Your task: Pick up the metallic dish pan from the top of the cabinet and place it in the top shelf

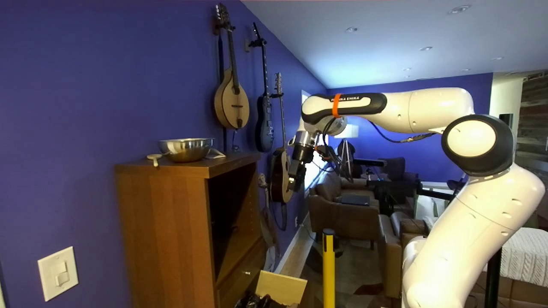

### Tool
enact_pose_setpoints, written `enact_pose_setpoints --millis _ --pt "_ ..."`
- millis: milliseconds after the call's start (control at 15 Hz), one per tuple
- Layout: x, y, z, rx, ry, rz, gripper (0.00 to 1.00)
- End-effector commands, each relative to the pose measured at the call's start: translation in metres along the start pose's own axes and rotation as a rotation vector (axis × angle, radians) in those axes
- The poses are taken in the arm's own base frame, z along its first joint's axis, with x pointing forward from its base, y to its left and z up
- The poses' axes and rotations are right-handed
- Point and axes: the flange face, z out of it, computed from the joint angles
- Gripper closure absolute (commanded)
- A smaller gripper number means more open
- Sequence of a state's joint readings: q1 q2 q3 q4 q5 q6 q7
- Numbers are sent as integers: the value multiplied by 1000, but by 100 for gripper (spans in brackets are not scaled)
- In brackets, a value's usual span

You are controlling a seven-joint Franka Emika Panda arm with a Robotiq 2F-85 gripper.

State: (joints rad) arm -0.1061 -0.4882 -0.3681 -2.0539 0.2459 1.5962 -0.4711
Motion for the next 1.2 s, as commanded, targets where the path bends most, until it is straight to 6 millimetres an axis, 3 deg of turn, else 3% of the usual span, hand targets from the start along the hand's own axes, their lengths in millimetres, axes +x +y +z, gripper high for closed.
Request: enact_pose_setpoints --millis 0,200,333,400,600,1000,1133 --pt "33 -30 -44 65 23 133 0" --pt "57 -57 -68 136 80 210 0" --pt "72 -77 -77 93 118 145 0" --pt "53 -62 -68 100 105 162 0" --pt "68 -77 -73 82 111 133 0" --pt "70 -76 -72 81 110 135 0" --pt "80 -83 -78 97 82 203 0"
